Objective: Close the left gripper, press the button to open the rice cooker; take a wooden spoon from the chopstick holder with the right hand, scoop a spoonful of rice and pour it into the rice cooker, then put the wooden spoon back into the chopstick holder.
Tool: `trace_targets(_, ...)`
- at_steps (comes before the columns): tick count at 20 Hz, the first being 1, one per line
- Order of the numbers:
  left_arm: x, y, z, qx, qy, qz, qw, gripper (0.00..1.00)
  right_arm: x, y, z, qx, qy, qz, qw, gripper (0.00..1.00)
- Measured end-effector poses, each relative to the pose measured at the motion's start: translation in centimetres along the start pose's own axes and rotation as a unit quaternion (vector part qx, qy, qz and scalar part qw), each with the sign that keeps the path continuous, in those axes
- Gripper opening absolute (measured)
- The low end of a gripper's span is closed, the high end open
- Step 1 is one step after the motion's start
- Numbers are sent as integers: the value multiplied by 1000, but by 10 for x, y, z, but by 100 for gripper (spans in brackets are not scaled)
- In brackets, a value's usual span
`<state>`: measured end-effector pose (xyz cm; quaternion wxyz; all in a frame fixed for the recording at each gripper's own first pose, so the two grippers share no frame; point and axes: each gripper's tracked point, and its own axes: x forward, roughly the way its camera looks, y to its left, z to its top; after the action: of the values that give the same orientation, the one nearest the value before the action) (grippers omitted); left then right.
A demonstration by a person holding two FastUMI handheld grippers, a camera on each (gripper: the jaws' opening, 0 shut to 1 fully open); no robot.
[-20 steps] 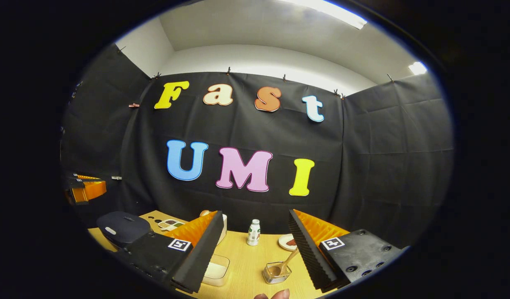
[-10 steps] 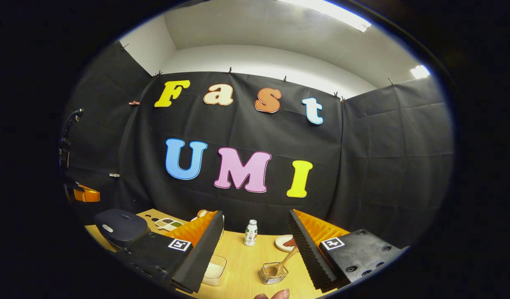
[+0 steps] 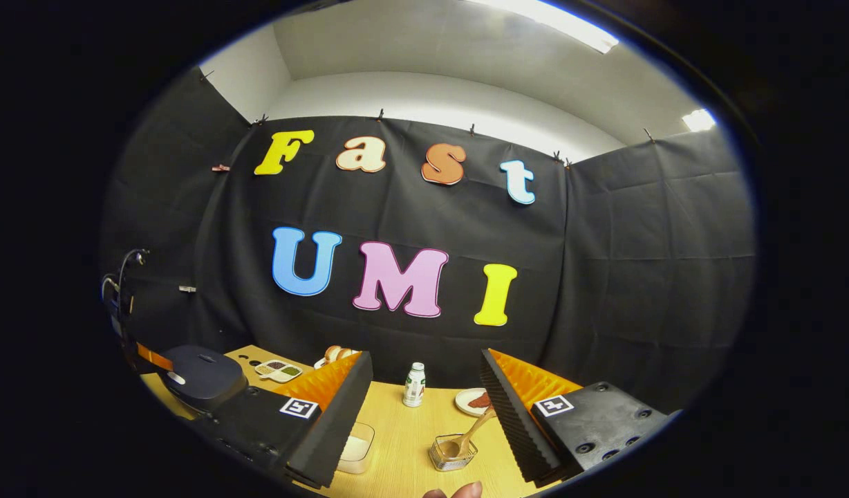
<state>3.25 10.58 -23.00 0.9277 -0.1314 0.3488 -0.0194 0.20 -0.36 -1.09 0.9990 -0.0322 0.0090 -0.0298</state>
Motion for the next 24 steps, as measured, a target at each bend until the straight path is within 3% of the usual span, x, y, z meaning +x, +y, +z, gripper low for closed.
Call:
trace_targets(4, 4, 3, -2, 3, 5, -3, 1000, 8, -2, -2, -2, -2, 3, -5, 1000, 97)
trace_targets(7, 5, 3, -9, 16, 22, -1, 1000, 4, -3, 0, -4, -4, 6, -5, 1000, 99)
trace_targets(16, 7, 3, -13, 66, 39, 12, 997, 4, -6, 6, -1, -9, 2, 1, 1000, 98)
trace_targets(20, 5, 3, -16, 74, 59, 11, 995, 10, -9, 7, -1, -10, 1, 1, 1000, 98)
trace_targets(24, 5, 1, -8, 73, 40, 9, 996, 7, -12, 1, 0, -12, 0, -1, 1000, 98)
